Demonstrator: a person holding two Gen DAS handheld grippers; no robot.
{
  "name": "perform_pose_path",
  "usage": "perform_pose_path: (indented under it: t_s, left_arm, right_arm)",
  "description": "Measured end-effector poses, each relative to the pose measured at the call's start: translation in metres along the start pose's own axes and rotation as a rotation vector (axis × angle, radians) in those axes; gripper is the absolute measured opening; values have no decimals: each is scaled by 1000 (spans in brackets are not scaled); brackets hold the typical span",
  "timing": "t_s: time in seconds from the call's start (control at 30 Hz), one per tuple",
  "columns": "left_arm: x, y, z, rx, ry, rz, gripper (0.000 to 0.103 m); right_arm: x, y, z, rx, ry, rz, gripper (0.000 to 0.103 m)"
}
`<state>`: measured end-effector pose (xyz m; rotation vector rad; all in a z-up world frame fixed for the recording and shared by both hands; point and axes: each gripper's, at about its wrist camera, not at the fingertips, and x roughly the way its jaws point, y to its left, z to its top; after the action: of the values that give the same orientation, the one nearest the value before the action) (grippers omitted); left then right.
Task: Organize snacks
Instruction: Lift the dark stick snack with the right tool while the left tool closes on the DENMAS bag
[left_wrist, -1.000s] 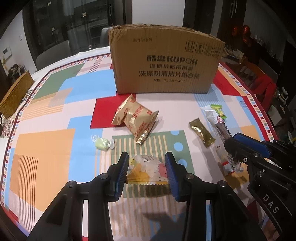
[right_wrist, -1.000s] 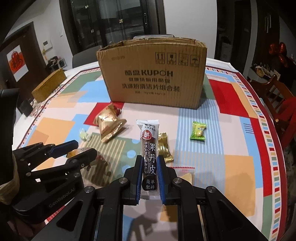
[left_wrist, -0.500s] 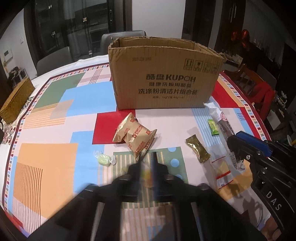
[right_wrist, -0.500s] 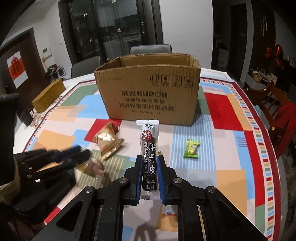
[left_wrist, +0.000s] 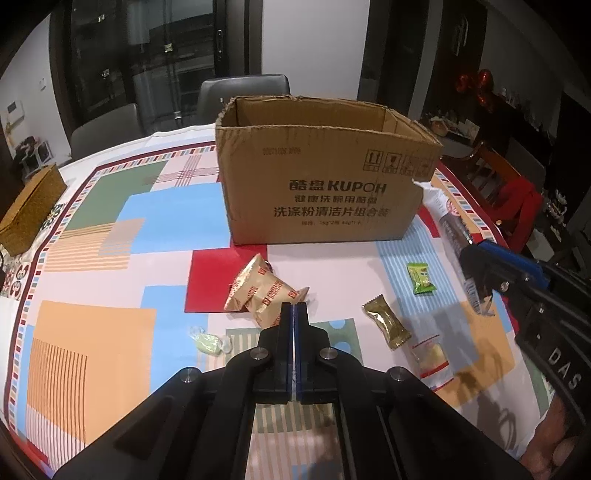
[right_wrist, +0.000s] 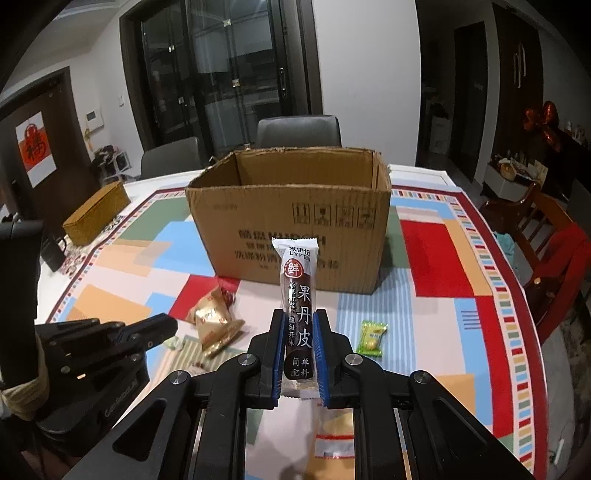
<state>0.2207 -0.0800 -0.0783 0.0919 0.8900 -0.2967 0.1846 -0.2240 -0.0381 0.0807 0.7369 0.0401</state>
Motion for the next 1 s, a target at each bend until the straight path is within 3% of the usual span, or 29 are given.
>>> perform_pose_path:
  t_s: [0.07,0.13,0.2,0.33,0.53,1.0]
  left_arm:
    - [-1,2,-1,-3,-4,6,10]
    - [-2,5,-4,-13,-6,12,41]
    - [-4,6,-7,-22,-16,18,55]
    - [-2,8,-12,-28,-11,23,71]
    - [12,6,-29,-18,36,15,80]
    - [56,-1,-59,17,105,9,80]
  right_arm:
    - [0,0,1,-1,-5,0,16]
    - [0,1,2,-1,-6,1,16]
    - [0,0,1,-1,-4,3,16]
    - [2,1,-3,1,1,3,16]
    - [6,0,-12,3,12,-6,16]
    - [22,-1,-36,12,67,-17,16]
